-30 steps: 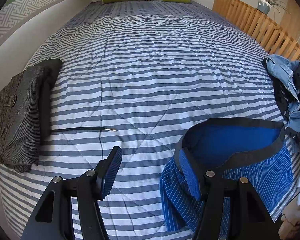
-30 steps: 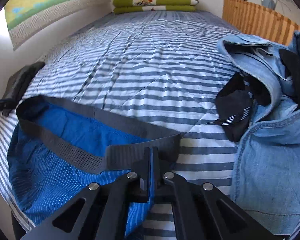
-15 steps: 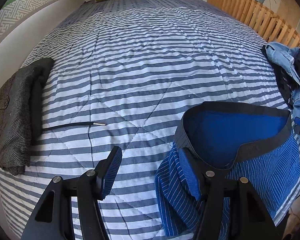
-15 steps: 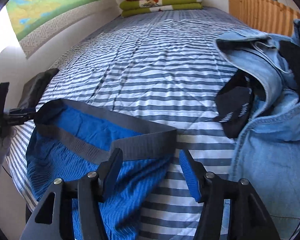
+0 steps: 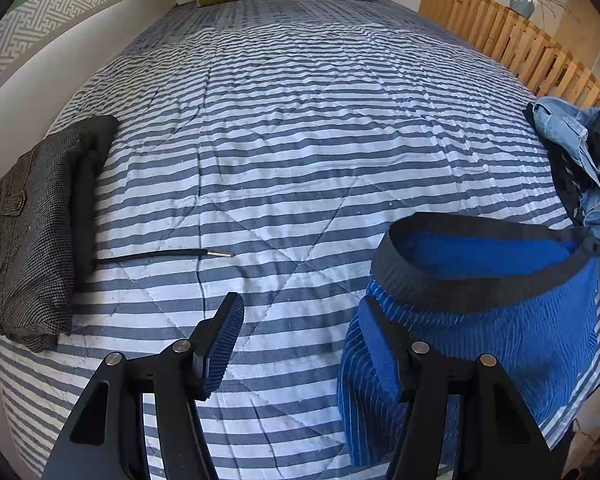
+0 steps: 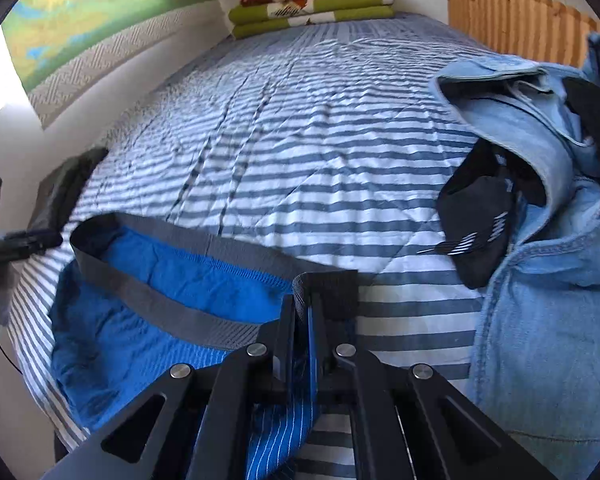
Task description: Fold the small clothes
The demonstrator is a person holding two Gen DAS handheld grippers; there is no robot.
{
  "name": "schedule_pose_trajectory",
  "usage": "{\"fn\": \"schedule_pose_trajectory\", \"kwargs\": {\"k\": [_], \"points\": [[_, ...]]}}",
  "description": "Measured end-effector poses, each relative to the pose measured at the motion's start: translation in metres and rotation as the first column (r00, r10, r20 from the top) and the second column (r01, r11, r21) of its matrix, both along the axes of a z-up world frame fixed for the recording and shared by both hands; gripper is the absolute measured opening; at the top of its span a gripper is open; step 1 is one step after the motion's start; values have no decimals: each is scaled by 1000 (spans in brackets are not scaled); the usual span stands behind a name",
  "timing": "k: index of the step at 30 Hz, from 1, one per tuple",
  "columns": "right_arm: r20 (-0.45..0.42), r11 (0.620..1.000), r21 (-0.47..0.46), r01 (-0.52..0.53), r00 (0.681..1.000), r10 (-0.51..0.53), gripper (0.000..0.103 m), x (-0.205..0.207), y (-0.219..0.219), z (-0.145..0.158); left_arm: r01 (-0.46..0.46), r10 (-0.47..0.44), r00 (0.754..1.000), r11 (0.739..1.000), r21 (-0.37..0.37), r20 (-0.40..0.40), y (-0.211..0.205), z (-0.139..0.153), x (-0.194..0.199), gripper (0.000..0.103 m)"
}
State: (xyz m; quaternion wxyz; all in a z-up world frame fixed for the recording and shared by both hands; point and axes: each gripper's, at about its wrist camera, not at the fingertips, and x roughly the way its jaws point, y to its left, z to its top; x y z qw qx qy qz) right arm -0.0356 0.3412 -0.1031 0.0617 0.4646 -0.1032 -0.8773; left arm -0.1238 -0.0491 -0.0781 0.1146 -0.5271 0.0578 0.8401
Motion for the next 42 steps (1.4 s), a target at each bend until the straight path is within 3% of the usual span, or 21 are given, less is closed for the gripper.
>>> {"fn": "schedule_pose_trajectory", "kwargs": {"k": [3, 5, 9, 14, 15, 16, 17, 19, 22, 26, 29, 33, 39, 42], "points": [[-40, 988, -23, 153, 987, -154, 4, 5, 41, 11, 21, -21, 1000, 1000, 11, 7, 13, -4, -5, 63], [-12, 974, -52, 221, 975, -222, 5, 5, 65, 5, 47, -47, 999, 999, 13, 10, 28, -7, -10, 63], [45, 984, -44, 171, 985, -169, 5, 4, 65, -12, 112, -113, 993, 993, 24, 26, 64, -18, -22, 65], [66, 986, -65, 155, 986, -151, 6, 5, 62, -21, 88, -96, 993, 991, 99, 71, 91, -41, -48, 68], [72, 985, -65, 157, 986, -153, 6, 4, 63, -22, 81, -91, 993, 991, 110, 81, 95, -45, -51, 60], [77, 985, -66, 159, 985, -154, 6, 3, 63, -23, 80, -91, 992, 989, 123, 87, 98, -48, -51, 23], [80, 985, -69, 160, 985, -155, 6, 4, 64, -23, 64, -76, 993, 989, 133, 91, 99, -50, -52, 7], [75, 984, -78, 158, 985, -152, 6, 6, 65, -19, 39, -50, 997, 986, 163, 64, 98, -43, -47, 5], [26, 986, -83, 144, 990, -142, 5, 14, 64, 0, 37, -37, 999, 981, 192, -5, 87, -12, -32, 5], [-81, 983, -140, 122, 988, -134, 5, 37, 59, 46, 72, -42, 988, 975, 209, -148, 65, 58, 7, 5], [-189, 987, -138, 84, 976, -110, 5, 63, 48, 89, 98, -38, 967, 969, 228, -253, 43, 120, 50, 5], [-335, 992, -124, 27, 940, -68, 5, 106, 32, 147, 142, -45, 921, 964, 227, -387, 16, 187, 116, 5], [-452, 990, -137, -31, 892, -35, 5, 157, 12, 202, 163, -34, 886, 957, 241, -463, -19, 247, 186, 5], [-477, 990, -129, -54, 879, -14, 5, 172, 3, 212, 161, -26, 889, 952, 259, -458, -33, 256, 205, 5]]}}
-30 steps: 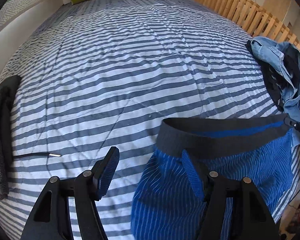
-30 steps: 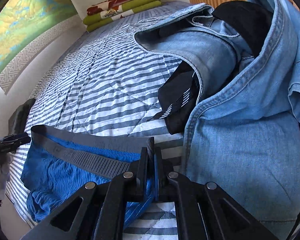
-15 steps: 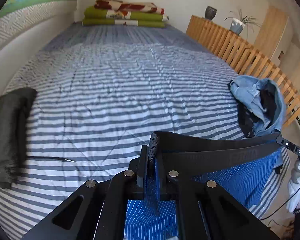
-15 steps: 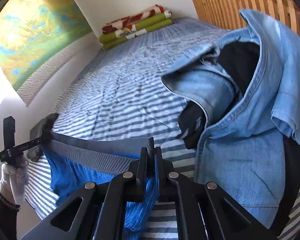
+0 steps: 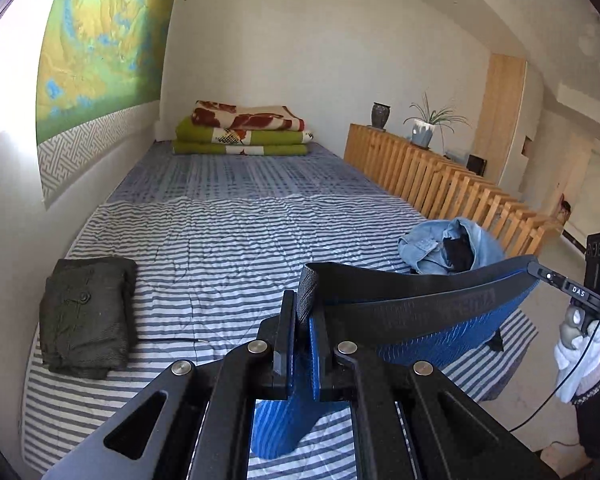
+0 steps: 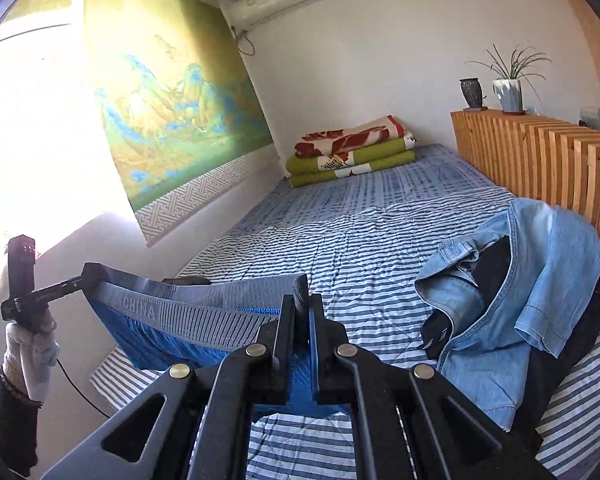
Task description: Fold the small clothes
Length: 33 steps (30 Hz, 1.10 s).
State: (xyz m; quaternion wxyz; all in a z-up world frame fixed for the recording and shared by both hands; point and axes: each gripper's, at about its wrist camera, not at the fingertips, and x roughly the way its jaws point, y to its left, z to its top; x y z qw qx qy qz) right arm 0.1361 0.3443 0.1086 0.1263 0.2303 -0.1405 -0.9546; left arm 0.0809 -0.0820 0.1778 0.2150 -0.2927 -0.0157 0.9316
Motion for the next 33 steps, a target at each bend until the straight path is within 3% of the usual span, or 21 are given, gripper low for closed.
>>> {"fn": "schedule_pose_trajectory", "kwargs": {"k": [4, 6, 8, 9, 11, 12, 14, 17, 20, 23, 30, 33], "points": [[48, 999, -32, -18, 999, 19, 5, -13, -1, -17, -25, 27, 997, 999, -34, 70, -7, -32, -18, 5], [99, 999, -49, -12, 995, 17, 5, -33, -1, -39, -48, 55, 990, 997, -53, 132, -5, -71, -47, 5], [159, 999, -49, -6, 987, 14, 6, -66, -3, -69, -84, 106, 979, 988, -132, 173, 0, -121, -84, 9], [196, 1000, -19, -11, 981, 14, 11, -86, -6, -87, -86, 128, 966, 978, -188, 226, 6, -150, -106, 9], [332, 999, 32, 38, 942, -46, 24, -125, -4, -127, -116, 208, 908, 959, -259, 365, 8, -210, -142, 22], [389, 997, 29, 73, 918, -78, 24, -139, 0, -145, -144, 244, 882, 954, -263, 403, 4, -231, -152, 25], [450, 997, -30, 75, 891, -54, 24, -154, 9, -172, -164, 248, 859, 962, -218, 448, -3, -258, -159, 27], [490, 998, -48, 50, 871, -20, 24, -159, 13, -193, -181, 239, 851, 969, -165, 468, -10, -275, -157, 43], [521, 1000, -13, 22, 853, -12, 24, -163, 9, -206, -163, 211, 852, 977, -140, 479, -16, -280, -158, 49], [578, 998, -62, 18, 815, 21, 24, -172, 11, -224, -160, 183, 843, 983, -90, 507, -20, -284, -163, 63], [638, 981, -190, 28, 763, 102, 24, -178, 2, -252, -170, 166, 803, 984, -47, 573, -21, -306, -184, 62], [648, 973, -223, 52, 754, 108, 25, -181, 0, -259, -158, 164, 815, 986, -58, 555, -15, -309, -187, 59]]}}
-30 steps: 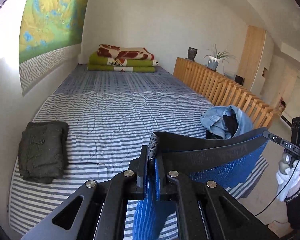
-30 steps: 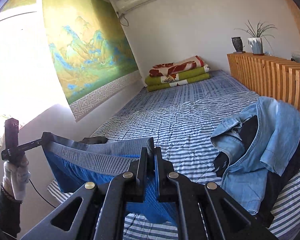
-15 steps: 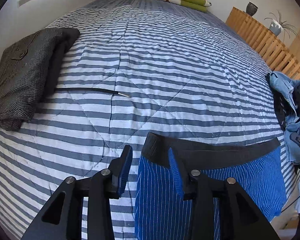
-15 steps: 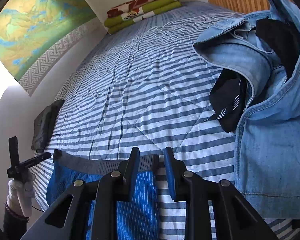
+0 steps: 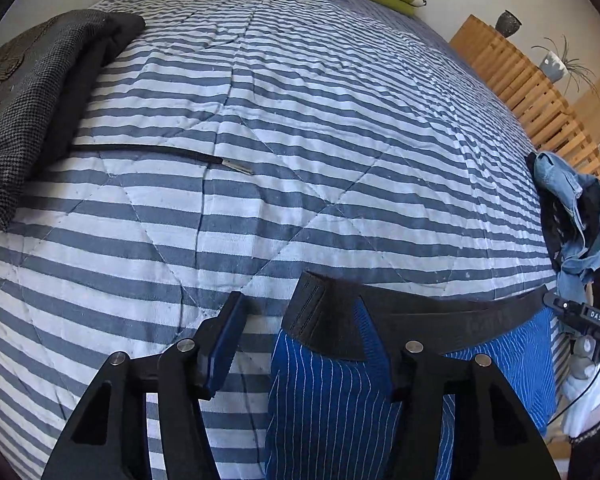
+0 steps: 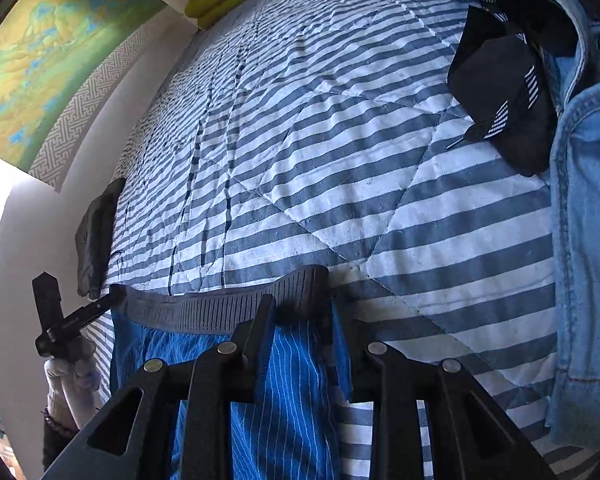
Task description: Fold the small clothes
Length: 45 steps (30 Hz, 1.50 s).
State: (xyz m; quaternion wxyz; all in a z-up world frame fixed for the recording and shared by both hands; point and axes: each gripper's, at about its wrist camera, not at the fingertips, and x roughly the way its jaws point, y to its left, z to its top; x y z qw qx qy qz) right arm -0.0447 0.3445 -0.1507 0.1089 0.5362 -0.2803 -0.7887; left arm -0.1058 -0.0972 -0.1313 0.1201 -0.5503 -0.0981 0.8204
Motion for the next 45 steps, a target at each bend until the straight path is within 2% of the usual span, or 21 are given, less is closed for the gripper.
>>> {"fn": "schedule_pose_trajectory", "kwargs": {"k": [2, 4, 8, 9, 12, 13, 15, 16, 17, 18, 19, 24, 28, 31, 33, 35, 37, 39, 40, 43, 45], "points": [[-6, 1000, -16, 10, 1000, -11, 20, 0, 1, 1, -3, 4, 1000, 998, 59, -12, -4, 4, 2, 63], [-16, 1000, -5, 29, 999, -29, 6, 3, 2, 4, -10, 11, 1000, 996, 91, -8, -11, 6, 5, 67], [-115, 994, 3, 108, 988, -107, 5, 16, 19, 23, -4, 5, 1000, 999, 35, -16, -18, 7, 8, 67], [-112, 993, 8, 122, 986, -120, 5, 16, 20, 22, -3, 3, 1000, 999, 36, -16, -17, 6, 8, 67], [-81, 993, 95, 73, 995, -66, 5, 12, 5, 14, 21, -20, 999, 999, 38, -29, -10, 7, 6, 66], [-84, 994, 90, 64, 995, -57, 5, 11, 3, 14, 35, -33, 999, 999, 33, -33, -5, 7, 6, 66], [-86, 995, 65, 76, 994, -71, 5, 9, 5, 15, 71, -71, 997, 997, 17, -36, 4, 4, 4, 54], [-82, 995, 55, 80, 994, -76, 5, 8, 6, 14, 90, -90, 996, 996, 11, -26, 10, 1, 2, 30], [-76, 995, 49, 83, 994, -79, 5, 7, 8, 13, 104, -104, 994, 995, 3, -17, 15, -1, 2, 13], [-69, 995, 47, 85, 994, -81, 5, 6, 10, 13, 109, -109, 994, 994, -12, -28, 19, -1, 3, 12], [-64, 995, 45, 86, 994, -83, 5, 6, 12, 13, 112, -113, 992, 994, -14, -49, 21, 3, 6, 5], [-122, 994, -29, 106, 986, -109, 5, 23, 22, 35, 89, -77, 985, 993, 71, -153, 6, 47, 22, 5], [-240, 996, -28, 86, 967, -90, 5, 30, 21, 83, 100, -80, 968, 992, 74, -236, 3, 102, 23, 5], [-307, 996, 4, 86, 948, -81, 5, 18, 17, 114, 89, -73, 960, 995, 45, -271, 10, 124, 3, 5], [-327, 993, 62, 98, 942, -73, 5, 0, 14, 122, 41, -37, 962, 999, 10, -269, 20, 124, -20, 12], [-317, 978, 181, 106, 947, -44, 8, -23, 10, 118, -12, -8, 974, 996, -88, -226, 31, 115, -43, 38], [-235, 949, 300, 99, 972, -27, 17, -49, 9, 104, -42, 16, 975, 992, -115, -222, 36, 112, -51, 39], [-213, 923, 361, 137, 975, -61, 17, -56, 15, 97, -39, 17, 973, 995, -89, -232, 38, 114, -47, 39], [-212, 924, 356, 138, 975, -64, 18, -54, 19, 96, -18, -2, 972, 996, -86, -234, 40, 114, -42, 40], [-192, 955, 272, 115, 979, -63, 19, -37, 31, 89, 49, -92, 963, 984, -174, -252, 52, 112, -20, 43], [-164, 969, 233, 88, 985, -50, 20, -16, 35, 80, 81, -131, 960, 976, -204, -248, 57, 106, -1, 44]]}}
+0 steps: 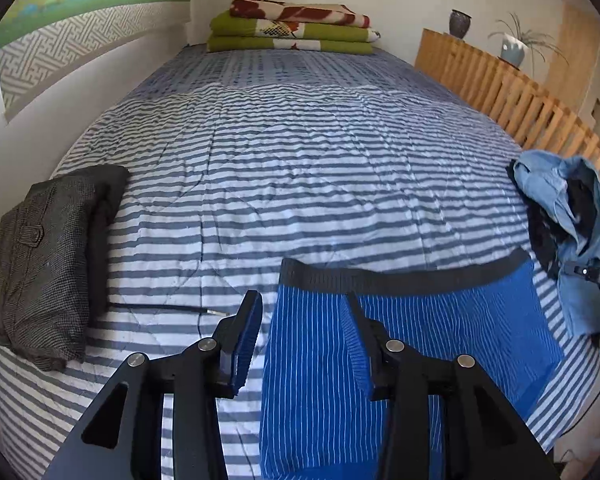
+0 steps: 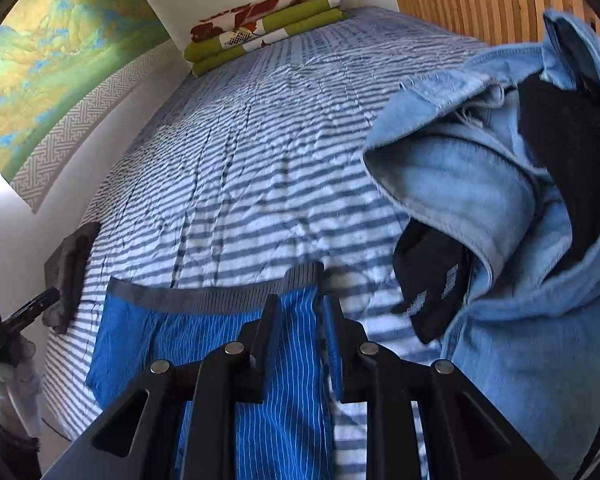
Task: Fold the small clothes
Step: 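Lay the briefs flat on the bed and open both grippers, then grasp the briefs' leg edge with the left gripper and fold it over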
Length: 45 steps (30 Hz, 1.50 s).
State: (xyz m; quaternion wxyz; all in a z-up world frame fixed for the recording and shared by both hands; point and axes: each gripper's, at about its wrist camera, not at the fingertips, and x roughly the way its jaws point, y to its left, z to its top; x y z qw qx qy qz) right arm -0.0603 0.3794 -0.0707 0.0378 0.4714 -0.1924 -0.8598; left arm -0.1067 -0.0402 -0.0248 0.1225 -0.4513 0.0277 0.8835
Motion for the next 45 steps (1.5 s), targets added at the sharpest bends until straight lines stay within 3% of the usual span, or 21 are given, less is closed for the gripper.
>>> {"fn": "schedule_pose_trajectory", "kwargs": {"k": [3, 9, 13, 15, 16, 19, 24, 26, 27, 30, 37, 40, 43, 45], "points": [[43, 999, -49, -13, 999, 15, 27, 42, 2, -21, 65, -65, 997, 998, -2, 28, 10, -13, 35, 44], [88, 995, -98, -33, 995, 42, 28, 106, -13, -51, 169, -170, 983, 985, 19, 73, 44, -38, 97, 44], [82, 996, -80, -41, 995, 48, 27, 107, -26, -54, 208, -206, 975, 978, -13, 84, 67, -48, 118, 44], [94, 997, -51, -57, 994, 62, 7, 102, -33, -54, 217, -215, 973, 976, -15, 84, 74, -47, 123, 44], [101, 997, -39, -66, 992, 70, 3, 102, -34, -54, 223, -221, 972, 975, -13, 84, 76, -46, 125, 44], [78, 998, -18, -55, 995, 57, 3, 113, -29, -47, 236, -234, 969, 971, -25, 79, 81, -42, 128, 44], [39, 997, -71, -36, 998, 39, 7, 134, -8, -42, 278, -277, 956, 960, 1, 97, 102, -41, 133, 44], [50, 992, -124, -30, 998, 37, 28, 133, 3, -44, 323, -323, 942, 946, 17, 92, 125, -39, 138, 44], [35, 987, -159, -4, 999, 10, 30, 133, 10, -43, 353, -353, 932, 935, 21, 84, 140, -37, 142, 44], [15, 972, -234, 35, 999, -32, 30, 122, 28, -40, 444, -444, 894, 896, 27, 52, 194, -34, 151, 51], [7, 968, -247, 42, 999, -42, 30, 85, 49, -31, 602, -607, 791, 795, 79, 77, 327, -55, 161, 57], [17, 970, -241, 29, 1000, -26, 30, 72, 52, -32, 621, -622, 772, 782, 54, 131, 364, -79, 161, 57], [22, 971, -238, 9, 1000, -4, 30, 59, 53, -34, 608, -604, 780, 794, 31, 164, 378, -98, 156, 57], [24, 971, -238, -7, 1000, 13, 30, 49, 51, -37, 589, -587, 789, 807, 49, 180, 378, -106, 150, 42]]}}
